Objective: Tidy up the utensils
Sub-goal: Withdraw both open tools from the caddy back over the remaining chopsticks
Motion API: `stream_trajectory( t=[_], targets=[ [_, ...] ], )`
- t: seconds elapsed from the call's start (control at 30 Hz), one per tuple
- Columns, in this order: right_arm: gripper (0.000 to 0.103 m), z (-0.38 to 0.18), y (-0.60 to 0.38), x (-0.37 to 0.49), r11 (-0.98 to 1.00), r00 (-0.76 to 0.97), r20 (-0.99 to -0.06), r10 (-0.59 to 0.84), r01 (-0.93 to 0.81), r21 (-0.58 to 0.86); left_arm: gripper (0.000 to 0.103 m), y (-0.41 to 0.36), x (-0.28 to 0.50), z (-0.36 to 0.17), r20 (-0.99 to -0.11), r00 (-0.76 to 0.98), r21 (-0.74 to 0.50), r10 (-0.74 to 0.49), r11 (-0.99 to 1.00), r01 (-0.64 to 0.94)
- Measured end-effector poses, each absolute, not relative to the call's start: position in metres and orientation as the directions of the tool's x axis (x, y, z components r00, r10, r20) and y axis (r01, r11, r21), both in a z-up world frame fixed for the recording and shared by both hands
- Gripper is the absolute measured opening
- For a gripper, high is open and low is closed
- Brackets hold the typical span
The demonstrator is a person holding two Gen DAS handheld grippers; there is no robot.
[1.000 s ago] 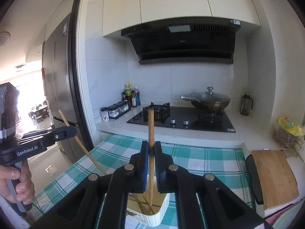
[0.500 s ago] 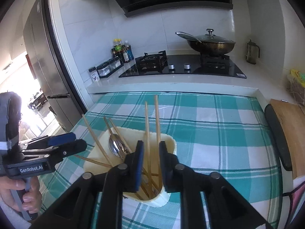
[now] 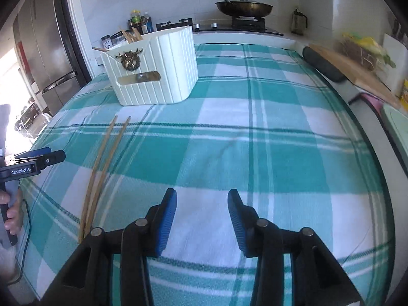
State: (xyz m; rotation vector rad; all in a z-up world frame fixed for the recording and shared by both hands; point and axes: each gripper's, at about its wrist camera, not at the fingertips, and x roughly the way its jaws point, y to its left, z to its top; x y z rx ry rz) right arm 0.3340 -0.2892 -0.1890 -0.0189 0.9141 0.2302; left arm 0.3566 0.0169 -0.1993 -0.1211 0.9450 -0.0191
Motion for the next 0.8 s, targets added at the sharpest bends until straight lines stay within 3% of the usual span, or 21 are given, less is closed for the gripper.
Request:
stream_trajectory(
  t=[0.57, 0.8],
  targets=[
    [0.042, -0.208, -0.293, 0.31, 0.982, 0.592, -0.785, 0.182, -0.146, 0.117, 0.097, 0.006, 0.353, -0.217, -0.818, 0.575, -0.023, 0.019, 0.998, -0.065],
    [0.049, -0.209, -0.283, 0.311, 0.985, 0.59, -0.794, 0.146, -0.164, 0.059, 0.099, 0.007, 0.354, -0.218, -0.82, 0.572, -0.025, 0.016, 0.998, -0.064]
  ],
)
